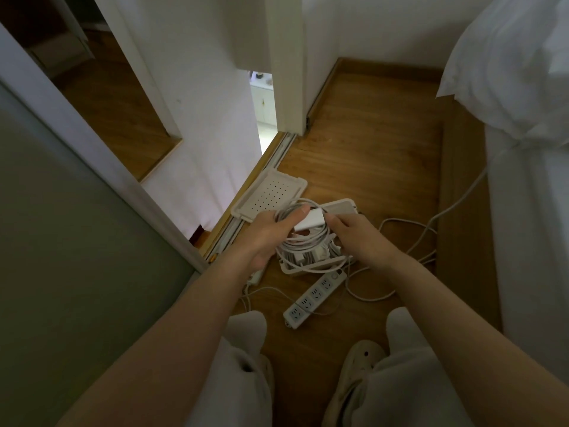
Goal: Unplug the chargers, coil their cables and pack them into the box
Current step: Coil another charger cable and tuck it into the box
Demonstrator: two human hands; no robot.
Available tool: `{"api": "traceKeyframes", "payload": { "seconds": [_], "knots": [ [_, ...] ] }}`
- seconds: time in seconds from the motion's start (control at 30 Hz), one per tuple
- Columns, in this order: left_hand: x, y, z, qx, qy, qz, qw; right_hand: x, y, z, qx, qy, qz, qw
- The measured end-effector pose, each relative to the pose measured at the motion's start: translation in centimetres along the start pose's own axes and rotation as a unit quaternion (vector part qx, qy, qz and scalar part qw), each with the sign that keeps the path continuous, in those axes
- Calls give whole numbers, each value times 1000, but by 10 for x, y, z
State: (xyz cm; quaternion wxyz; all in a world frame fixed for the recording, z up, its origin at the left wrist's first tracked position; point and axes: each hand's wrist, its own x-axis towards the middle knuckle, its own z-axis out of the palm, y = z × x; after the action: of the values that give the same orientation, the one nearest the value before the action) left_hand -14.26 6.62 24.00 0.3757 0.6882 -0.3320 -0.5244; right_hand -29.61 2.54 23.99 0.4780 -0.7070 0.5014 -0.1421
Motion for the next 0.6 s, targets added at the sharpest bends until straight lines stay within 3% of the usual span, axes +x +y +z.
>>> {"api": "traceKeyframes", "payload": {
  "seconds": [0.17,0.37,0.47,0.6],
  "knots": [
    [-1,-2,-2,6,-38,28,999,0,0,4,-30,18,-32,999],
    [-3,-2,-6,93,-90,42,991,-3,4,10,-60,61,-65,994],
    [-5,2,-9,33,-112,43,992,-3,3,10,-56,71,-81,993],
    [-3,2,-12,28,-73,43,996,-1,3,16,-69,67,-104,990]
  ]
}}
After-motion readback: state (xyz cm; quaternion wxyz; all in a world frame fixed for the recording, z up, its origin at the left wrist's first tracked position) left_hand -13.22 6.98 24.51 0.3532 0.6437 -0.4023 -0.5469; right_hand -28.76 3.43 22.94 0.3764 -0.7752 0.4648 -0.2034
